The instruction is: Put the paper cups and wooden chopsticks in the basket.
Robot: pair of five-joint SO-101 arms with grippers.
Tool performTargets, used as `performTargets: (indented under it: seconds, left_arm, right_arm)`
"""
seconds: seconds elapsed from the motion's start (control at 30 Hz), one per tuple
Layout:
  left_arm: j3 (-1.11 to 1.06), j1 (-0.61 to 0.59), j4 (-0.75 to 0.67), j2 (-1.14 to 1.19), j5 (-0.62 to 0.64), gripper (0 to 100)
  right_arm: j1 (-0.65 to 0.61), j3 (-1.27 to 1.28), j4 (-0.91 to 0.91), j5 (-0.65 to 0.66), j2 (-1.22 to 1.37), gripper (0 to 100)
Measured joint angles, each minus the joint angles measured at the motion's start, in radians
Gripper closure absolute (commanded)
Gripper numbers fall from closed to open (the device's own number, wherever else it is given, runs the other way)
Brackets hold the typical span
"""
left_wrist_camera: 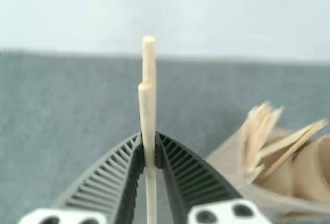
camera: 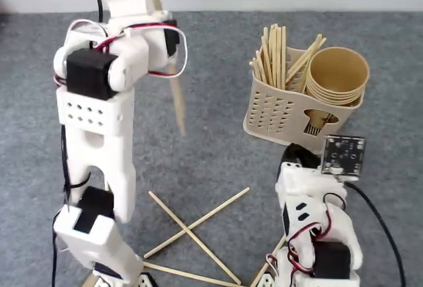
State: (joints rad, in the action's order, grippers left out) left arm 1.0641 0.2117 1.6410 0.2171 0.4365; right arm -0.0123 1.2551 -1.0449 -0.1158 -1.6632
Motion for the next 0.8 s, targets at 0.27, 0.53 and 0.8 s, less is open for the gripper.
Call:
performTargets:
  seconds: [0.27,0.53,0.8]
  left_arm:
    - [0.18,0.068,-0.164,0.034,0.089,99]
    - [0.19,0.135,-0.324,0.034,0.219,99]
    - [0.089,0.198,-0.488,0.089,0.255,99]
  right_arm:
    - [0.017,0.0,0.009,0.0,0.0,99.0]
    - [0.021,0.025,0.04,0.0,-0.002,99.0]
    - [0.021,0.048,0.071,0.0,0.002,99.0]
